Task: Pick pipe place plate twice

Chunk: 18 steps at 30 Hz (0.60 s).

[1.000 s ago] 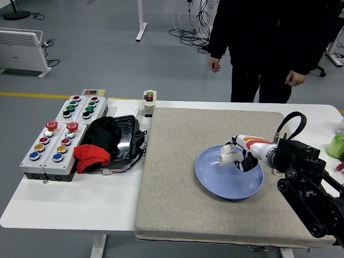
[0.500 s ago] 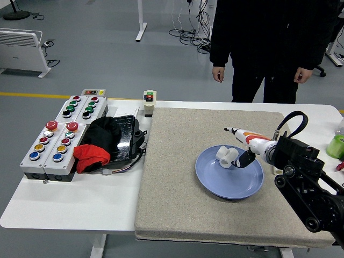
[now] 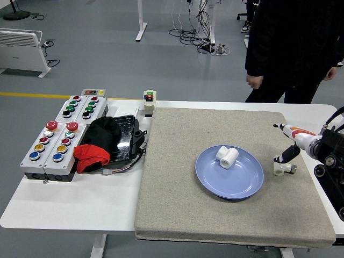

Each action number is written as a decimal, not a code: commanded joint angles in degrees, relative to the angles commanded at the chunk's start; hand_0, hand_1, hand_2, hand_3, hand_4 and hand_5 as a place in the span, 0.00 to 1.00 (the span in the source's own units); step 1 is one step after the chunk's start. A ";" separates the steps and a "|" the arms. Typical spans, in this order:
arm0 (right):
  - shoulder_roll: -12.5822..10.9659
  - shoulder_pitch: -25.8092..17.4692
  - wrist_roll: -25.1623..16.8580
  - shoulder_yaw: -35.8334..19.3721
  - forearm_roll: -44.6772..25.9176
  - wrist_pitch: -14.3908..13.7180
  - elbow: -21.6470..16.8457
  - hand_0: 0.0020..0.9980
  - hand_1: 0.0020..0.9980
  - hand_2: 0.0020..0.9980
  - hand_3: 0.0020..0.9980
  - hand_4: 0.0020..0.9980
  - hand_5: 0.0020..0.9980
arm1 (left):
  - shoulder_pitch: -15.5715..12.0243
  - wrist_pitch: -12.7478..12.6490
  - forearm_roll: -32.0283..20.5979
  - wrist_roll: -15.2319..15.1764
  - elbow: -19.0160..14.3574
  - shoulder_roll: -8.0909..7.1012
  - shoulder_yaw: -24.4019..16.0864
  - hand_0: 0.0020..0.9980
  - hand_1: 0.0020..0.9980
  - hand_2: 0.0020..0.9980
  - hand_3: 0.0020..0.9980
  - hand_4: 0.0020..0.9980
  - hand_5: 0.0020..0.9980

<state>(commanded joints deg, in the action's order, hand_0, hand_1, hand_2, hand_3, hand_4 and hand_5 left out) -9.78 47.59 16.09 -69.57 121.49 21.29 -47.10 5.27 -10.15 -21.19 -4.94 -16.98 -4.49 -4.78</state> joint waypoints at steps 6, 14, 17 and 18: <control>-0.18 -1.15 -0.18 -0.95 -3.58 0.30 2.22 0.98 0.91 1.00 1.00 0.76 0.27 | 0.00 0.04 -0.26 0.01 0.04 0.09 0.36 0.70 0.68 0.70 0.64 0.31 1.00; 1.44 0.00 -3.11 0.76 -3.60 -3.21 7.73 0.94 0.87 0.98 0.98 0.75 0.27 | -0.02 0.06 -0.59 0.09 0.05 0.12 0.90 0.70 0.68 0.70 0.64 0.31 1.00; 2.34 0.84 -4.87 1.25 -2.39 -4.85 11.03 0.94 0.87 0.98 0.98 0.75 0.27 | -0.04 0.05 -0.71 0.08 0.05 0.15 0.99 0.70 0.68 0.70 0.64 0.31 1.00; 2.59 1.00 -5.32 1.31 -1.96 -5.26 12.09 0.94 0.87 0.98 0.98 0.75 0.27 | -0.06 0.06 -0.77 0.05 0.04 0.15 1.05 0.70 0.68 0.70 0.64 0.31 1.00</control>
<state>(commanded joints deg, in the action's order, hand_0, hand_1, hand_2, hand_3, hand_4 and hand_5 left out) -7.20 48.59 10.77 -68.26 119.53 16.03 -35.01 5.22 -10.09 -21.96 -4.89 -16.94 -4.34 -3.72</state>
